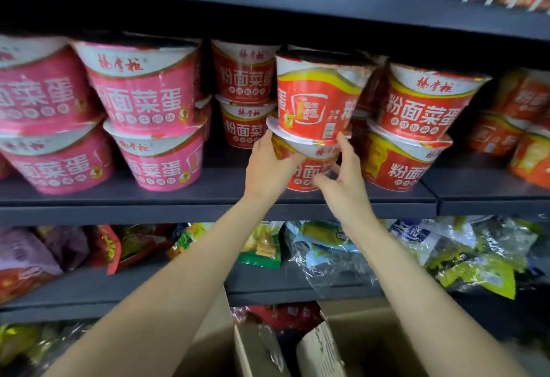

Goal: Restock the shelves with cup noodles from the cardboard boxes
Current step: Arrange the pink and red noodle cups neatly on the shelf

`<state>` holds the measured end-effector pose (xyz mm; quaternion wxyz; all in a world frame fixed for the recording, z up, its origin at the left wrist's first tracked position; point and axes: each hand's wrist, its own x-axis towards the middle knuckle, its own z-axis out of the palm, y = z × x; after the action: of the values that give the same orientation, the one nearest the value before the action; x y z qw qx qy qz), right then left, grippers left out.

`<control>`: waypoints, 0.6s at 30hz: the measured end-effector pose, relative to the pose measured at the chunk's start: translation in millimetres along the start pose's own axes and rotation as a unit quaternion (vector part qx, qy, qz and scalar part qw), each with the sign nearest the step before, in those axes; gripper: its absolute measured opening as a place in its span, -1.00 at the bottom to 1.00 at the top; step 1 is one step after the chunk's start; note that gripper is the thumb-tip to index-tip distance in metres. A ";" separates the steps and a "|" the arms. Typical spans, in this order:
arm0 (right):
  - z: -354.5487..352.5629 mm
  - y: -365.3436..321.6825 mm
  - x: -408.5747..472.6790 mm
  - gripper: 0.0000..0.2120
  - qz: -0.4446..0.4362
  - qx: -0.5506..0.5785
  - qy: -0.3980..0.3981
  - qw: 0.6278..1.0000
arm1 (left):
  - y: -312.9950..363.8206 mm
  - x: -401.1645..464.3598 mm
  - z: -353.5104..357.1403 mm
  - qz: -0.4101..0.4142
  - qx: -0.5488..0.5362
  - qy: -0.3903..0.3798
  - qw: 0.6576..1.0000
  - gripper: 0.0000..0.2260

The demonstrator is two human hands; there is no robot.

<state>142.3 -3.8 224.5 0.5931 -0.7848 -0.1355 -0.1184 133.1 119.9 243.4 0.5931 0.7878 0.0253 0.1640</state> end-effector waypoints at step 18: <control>59.4 -17.6 -1.8 -0.24 -0.038 -0.051 0.007 0.998 | -28.3 -4.5 -64.4 0.028 -0.059 0.029 0.997 -0.40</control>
<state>135.9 57.8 223.7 0.5483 -0.8074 -0.1547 -0.1532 114.6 186.9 231.2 0.6325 0.7471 0.0106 0.2041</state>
